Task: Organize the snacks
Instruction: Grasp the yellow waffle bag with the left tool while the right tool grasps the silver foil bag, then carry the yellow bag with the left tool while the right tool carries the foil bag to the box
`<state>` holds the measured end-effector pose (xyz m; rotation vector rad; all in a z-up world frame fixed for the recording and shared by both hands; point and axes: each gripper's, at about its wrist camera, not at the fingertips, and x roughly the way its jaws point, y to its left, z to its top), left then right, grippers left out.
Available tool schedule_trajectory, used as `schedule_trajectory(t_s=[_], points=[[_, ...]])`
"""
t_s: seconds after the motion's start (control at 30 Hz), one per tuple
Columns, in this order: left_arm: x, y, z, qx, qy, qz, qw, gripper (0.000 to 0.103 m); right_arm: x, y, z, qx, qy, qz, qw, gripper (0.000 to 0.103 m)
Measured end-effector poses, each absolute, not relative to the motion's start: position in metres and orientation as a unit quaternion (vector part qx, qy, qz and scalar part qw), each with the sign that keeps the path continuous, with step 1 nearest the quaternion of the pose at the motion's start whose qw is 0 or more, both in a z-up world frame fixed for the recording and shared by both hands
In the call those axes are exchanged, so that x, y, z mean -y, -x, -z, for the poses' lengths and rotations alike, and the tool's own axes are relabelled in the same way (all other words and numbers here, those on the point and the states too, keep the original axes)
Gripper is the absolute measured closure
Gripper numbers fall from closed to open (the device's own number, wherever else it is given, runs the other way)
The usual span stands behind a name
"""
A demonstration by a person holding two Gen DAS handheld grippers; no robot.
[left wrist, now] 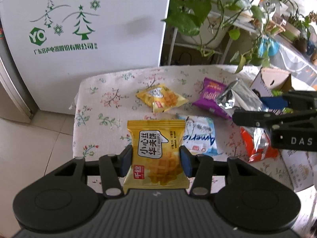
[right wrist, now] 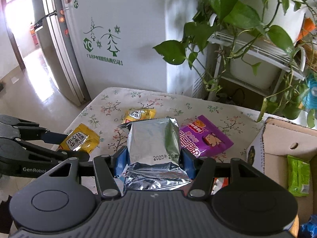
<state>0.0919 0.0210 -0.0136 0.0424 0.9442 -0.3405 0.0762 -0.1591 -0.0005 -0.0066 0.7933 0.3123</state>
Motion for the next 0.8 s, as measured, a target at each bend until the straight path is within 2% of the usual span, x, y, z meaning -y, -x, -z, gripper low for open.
schedule_trajectory(t_s=[0.8], points=[[0.020, -0.064, -0.014, -0.404, 0.015, 0.183, 0.896, 0.054, 0.245, -0.027, -0.050, -0.340, -0.097, -0.057, 0.934, 0.039]])
